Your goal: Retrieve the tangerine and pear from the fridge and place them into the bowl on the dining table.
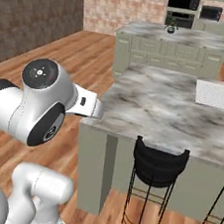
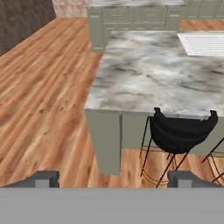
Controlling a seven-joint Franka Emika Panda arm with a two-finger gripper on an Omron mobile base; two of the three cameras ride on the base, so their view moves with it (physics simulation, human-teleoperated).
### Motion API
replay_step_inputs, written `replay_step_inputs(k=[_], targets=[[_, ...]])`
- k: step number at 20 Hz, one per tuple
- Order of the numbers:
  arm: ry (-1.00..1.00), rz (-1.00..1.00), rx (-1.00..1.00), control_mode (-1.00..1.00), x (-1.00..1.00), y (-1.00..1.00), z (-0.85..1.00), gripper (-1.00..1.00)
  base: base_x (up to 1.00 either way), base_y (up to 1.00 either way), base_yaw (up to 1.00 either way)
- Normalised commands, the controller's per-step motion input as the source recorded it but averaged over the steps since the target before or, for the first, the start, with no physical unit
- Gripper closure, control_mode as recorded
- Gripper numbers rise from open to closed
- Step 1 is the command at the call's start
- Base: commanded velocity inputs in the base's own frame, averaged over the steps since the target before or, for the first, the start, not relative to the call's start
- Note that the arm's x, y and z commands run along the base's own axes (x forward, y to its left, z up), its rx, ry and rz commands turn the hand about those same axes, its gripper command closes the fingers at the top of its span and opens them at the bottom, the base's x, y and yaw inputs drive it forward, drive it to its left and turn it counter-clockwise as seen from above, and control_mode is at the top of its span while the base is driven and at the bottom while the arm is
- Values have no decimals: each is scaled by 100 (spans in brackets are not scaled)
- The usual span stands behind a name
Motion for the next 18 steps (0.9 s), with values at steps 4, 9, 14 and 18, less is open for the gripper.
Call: replay_step_inputs(k=[4, 9, 14, 18], targets=[[0, 0, 0, 100, 0, 0, 0, -100, 0, 100, 0], [0, 0, 0, 100, 0, 0, 0, -100, 9, 100, 0], [0, 0, 0, 100, 0, 0, 0, -100, 40, 100, 0], [0, 0, 0, 100, 0, 0, 0, -100, 93, 98, 0]])
